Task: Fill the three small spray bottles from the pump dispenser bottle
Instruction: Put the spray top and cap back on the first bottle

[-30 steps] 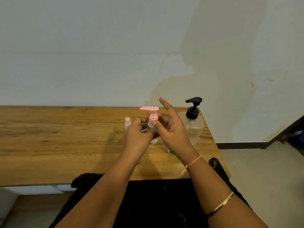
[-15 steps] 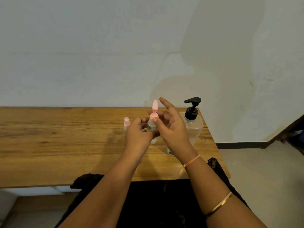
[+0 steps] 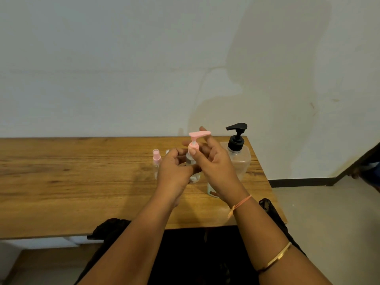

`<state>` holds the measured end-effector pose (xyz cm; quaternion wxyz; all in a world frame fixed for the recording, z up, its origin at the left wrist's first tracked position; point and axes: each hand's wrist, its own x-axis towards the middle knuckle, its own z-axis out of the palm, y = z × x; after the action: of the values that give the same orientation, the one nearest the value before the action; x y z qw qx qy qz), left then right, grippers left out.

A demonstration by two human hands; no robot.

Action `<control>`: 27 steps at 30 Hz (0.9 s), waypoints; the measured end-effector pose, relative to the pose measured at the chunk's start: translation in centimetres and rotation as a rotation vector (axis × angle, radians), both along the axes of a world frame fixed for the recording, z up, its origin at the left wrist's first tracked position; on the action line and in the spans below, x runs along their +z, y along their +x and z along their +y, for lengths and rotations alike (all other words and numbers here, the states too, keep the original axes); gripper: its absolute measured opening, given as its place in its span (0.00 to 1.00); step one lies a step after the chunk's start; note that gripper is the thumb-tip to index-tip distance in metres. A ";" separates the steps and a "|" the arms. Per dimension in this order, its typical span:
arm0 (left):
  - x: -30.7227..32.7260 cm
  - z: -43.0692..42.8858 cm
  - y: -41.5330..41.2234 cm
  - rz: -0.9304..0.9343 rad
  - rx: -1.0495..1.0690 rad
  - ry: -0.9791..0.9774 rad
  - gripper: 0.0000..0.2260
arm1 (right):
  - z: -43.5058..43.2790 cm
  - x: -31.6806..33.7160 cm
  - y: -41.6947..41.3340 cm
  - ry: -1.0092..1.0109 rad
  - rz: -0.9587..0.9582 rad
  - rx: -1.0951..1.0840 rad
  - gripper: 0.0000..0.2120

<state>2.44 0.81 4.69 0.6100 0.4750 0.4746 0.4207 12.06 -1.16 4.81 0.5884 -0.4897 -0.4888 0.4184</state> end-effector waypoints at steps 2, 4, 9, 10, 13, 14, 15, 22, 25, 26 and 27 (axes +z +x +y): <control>-0.1 -0.1 -0.2 0.000 0.013 0.005 0.11 | 0.2 0.1 -0.2 -0.018 0.016 -0.020 0.20; -0.3 -0.1 -0.4 0.006 0.040 0.018 0.12 | 0.4 0.1 -0.6 -0.018 0.024 -0.084 0.17; -0.4 0.0 -0.6 0.018 0.038 0.025 0.13 | 0.5 -0.4 -1.5 0.024 -0.024 -0.222 0.14; -0.3 0.1 -0.7 0.021 0.011 0.018 0.13 | 0.4 -0.3 -1.5 0.039 -0.016 -0.220 0.15; 0.2 0.7 -1.6 0.035 -0.109 0.007 0.17 | 0.2 0.3 -0.9 0.040 0.040 -0.093 0.14; 0.4 0.8 -2.0 0.030 -0.151 0.006 0.18 | 0.1 0.5 -0.7 0.026 0.044 -0.030 0.15; 0.5 0.9 -2.4 0.019 -0.187 0.004 0.18 | 0.0 0.6 -0.5 0.011 0.045 0.030 0.16; 0.2 0.8 -2.4 0.039 -0.171 0.031 0.17 | 0.7 0.3 -0.8 -0.047 -0.077 -0.043 0.13; -0.2 0.7 -1.5 0.101 -0.089 0.087 0.17 | 1.0 -0.5 -1.5 -0.035 -0.182 -0.191 0.14; -0.4 0.7 -1.3 0.127 -0.065 0.115 0.17 | 1.0 -0.6 -1.6 -0.028 -0.200 -0.226 0.14; -0.6 0.7 -1.1 0.149 -0.044 0.137 0.17 | 0.9 -0.7 -1.8 -0.019 -0.205 -0.248 0.14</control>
<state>1.30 1.53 4.10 0.5481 0.5561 0.4783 0.4020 10.27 -0.21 4.10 0.5780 -0.5918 -0.4781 0.2949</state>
